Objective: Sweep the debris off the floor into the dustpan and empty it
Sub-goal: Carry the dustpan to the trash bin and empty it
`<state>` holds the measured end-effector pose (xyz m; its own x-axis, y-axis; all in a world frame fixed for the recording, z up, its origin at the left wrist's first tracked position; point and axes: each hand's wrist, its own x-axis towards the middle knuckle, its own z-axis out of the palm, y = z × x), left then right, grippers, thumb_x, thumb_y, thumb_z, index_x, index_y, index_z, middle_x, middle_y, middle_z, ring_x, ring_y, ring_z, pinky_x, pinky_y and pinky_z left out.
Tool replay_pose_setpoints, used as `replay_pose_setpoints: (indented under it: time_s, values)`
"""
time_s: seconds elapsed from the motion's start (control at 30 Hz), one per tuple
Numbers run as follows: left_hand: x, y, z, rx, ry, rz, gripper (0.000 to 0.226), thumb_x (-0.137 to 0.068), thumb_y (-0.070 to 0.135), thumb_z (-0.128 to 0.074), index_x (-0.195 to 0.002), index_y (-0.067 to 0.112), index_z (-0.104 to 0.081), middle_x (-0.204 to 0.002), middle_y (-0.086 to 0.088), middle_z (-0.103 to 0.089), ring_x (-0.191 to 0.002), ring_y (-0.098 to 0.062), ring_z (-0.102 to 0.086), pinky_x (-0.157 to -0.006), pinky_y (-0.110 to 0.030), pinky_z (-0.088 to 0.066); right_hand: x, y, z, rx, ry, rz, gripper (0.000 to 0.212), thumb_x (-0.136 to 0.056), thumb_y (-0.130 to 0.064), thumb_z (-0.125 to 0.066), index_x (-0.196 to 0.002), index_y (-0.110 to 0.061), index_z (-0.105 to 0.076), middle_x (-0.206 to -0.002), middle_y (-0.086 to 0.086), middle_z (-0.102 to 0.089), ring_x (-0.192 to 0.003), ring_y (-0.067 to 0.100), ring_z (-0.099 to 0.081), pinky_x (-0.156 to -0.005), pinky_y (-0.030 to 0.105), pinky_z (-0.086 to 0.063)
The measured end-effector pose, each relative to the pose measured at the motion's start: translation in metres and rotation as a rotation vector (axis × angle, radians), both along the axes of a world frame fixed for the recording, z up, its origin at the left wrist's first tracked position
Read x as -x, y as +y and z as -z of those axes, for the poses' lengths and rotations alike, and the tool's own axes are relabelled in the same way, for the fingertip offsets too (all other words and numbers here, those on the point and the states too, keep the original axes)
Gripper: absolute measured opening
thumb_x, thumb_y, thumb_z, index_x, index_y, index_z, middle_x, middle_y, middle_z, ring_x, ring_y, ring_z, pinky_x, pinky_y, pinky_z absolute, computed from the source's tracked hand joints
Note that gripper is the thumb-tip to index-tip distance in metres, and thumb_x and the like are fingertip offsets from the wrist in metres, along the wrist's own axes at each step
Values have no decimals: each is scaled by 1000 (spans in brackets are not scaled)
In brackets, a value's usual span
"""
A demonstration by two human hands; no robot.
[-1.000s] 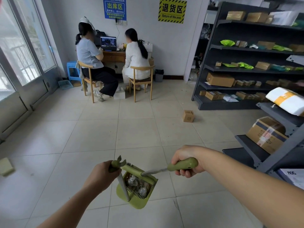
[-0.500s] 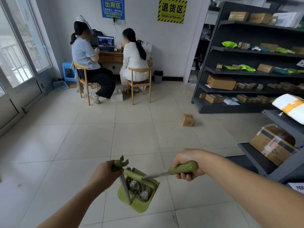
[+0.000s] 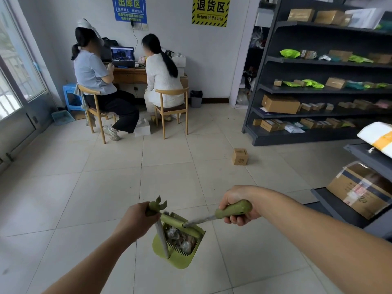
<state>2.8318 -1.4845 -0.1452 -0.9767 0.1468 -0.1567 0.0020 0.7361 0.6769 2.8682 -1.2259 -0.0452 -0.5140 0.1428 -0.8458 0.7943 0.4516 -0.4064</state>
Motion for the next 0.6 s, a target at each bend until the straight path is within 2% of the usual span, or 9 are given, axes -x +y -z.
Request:
replay_pose_setpoints:
  time_s: [0.2, 0.33, 0.47, 0.6]
  values:
    - [47, 1, -3, -4, 0, 17, 6, -86, 23, -64, -82, 19, -66, -58, 4, -54, -47, -12, -46, -45, -24, -36, 41, 0, -5, -6, 6, -3, 17, -94, -12, -44, -94, 2, -53, -66, 12, -54, -34, 11, -44, -34, 15, -34]
    - [77, 0, -7, -7, 3, 24, 9, -86, 25, -63, -87, 17, -67, -59, 2, -54, -47, -14, -47, -43, -23, -37, 68, 0, -8, 1, 14, 14, 19, -95, -14, -44, -97, 3, -54, -66, 11, -55, -34, 11, -46, -33, 15, -35]
    - [98, 0, -8, -9, -19, 36, 8, -86, 24, -61, -86, 19, -66, -57, -1, -53, -39, -16, -43, -37, -23, -36, 85, -1, -7, 7, 21, 21, 21, -95, -13, -43, -94, 4, -54, -66, 11, -55, -34, 10, -46, -33, 14, -35]
    - [114, 2, -7, 34, -5, 48, 12, -86, 25, -62, -84, 15, -66, -54, 1, -51, -36, -15, -43, -37, -21, -35, 97, 1, -4, 14, 12, 24, 21, -95, -14, -42, -93, 4, -54, -65, 11, -55, -34, 10, -45, -33, 14, -35]
